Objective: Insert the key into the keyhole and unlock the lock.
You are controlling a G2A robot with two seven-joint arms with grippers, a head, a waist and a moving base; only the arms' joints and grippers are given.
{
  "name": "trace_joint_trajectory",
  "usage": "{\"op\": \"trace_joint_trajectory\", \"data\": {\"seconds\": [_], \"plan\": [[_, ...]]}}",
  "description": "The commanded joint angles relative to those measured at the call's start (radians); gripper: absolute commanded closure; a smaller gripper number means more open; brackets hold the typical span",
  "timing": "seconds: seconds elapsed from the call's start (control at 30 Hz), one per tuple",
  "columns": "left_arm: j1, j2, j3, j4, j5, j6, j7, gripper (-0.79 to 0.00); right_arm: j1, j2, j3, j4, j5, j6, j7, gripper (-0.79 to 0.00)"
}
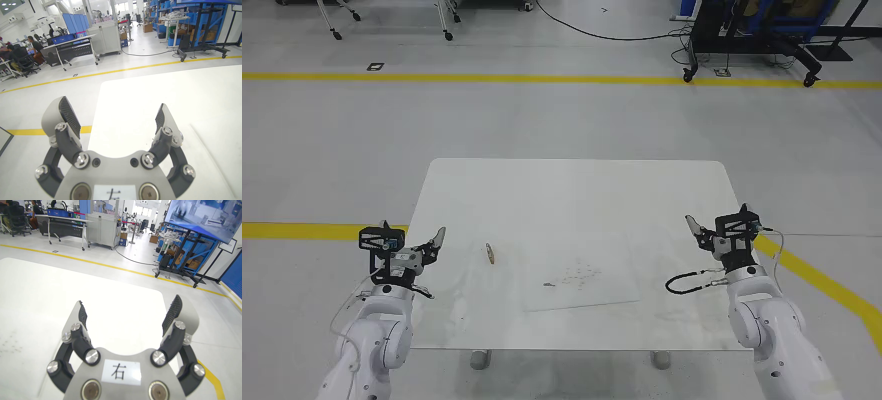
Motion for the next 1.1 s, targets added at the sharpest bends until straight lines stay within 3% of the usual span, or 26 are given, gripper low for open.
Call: {"op": "trace_joint_trajectory", "data": {"seconds": [0.0, 0.47, 0.57, 0.77, 1.07], "plan": [[0.000, 0.000, 0.000, 0.000, 0.000, 0.000, 0.000, -0.785, 0.000, 0.000, 0.000, 0.000, 0.000, 0.000, 0.000, -0.785], [0.000, 0.000, 0.000, 0.000, 0.000, 0.000, 0.000, -0.785, 0.000, 0.000, 0.000, 0.000, 0.000, 0.000, 0.000, -0.785], [0.000, 0.000, 0.000, 0.000, 0.000, 0.000, 0.000, -0.785, 0.014, -0.004, -0.057, -0.009, -0.029, -0.028, 0.004, -0.785], [0.000, 0.000, 0.000, 0.000, 0.000, 0.000, 0.000, -0.785, 0.062, -0.016, -0.234, 0.008, -0.003, -0.210, 0.061, -0.785], [0.000, 0.000, 0.000, 0.000, 0.000, 0.000, 0.000, -0.785, 0.073, -0.019, -0.259, 0.016, -0.018, -0.203, 0.068, -0.785]]}}
